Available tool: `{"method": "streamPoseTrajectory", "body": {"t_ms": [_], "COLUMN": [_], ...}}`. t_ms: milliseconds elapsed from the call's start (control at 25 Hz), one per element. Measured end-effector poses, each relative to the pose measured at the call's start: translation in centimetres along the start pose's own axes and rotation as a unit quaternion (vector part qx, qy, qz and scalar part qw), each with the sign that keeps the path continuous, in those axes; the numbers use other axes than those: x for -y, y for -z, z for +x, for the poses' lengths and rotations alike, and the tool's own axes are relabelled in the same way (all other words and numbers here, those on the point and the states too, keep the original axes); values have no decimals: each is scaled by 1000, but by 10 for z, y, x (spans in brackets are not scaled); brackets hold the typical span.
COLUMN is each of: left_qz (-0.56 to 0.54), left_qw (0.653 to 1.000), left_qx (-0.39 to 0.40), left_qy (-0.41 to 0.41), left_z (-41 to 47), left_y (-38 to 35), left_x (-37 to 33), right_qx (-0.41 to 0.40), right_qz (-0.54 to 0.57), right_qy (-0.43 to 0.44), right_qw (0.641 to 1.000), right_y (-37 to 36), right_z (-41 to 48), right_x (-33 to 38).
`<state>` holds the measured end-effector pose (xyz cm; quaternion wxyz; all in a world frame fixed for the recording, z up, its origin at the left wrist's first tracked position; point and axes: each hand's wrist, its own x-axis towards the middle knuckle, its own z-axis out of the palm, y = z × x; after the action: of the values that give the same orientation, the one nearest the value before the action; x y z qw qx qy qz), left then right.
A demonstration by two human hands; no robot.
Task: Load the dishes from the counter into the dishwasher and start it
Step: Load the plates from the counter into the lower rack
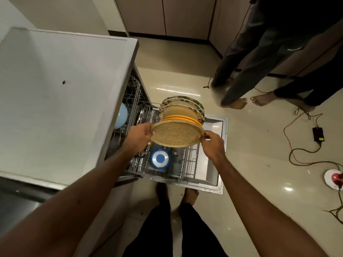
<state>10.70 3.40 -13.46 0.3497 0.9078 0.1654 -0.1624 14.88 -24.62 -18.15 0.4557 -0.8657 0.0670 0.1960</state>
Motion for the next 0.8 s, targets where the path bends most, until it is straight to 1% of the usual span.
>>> {"method": "streamPoseTrajectory", "body": {"t_ms": [160, 240, 400, 600, 800], "left_qz": [29, 43, 103, 152, 179], "left_qw": [999, 999, 993, 984, 978], "left_qx": [9, 9, 49, 90, 105], "left_qy": [31, 28, 22, 7, 12], "left_z": [81, 114, 170, 211, 229], "left_y": [-55, -86, -135, -168, -186], "left_x": [39, 61, 100, 126, 135], "right_qx": [-14, -23, -35, -51, -45], "right_qz": [-31, -54, -80, -106, -126], "right_qy": [-26, -31, -36, -38, -56], "right_qw": [999, 998, 996, 992, 989], "right_y": [-45, -65, -100, -122, -132], "right_z": [64, 90, 135, 165, 176], "right_x": [-51, -76, -126, -160, -177]}}
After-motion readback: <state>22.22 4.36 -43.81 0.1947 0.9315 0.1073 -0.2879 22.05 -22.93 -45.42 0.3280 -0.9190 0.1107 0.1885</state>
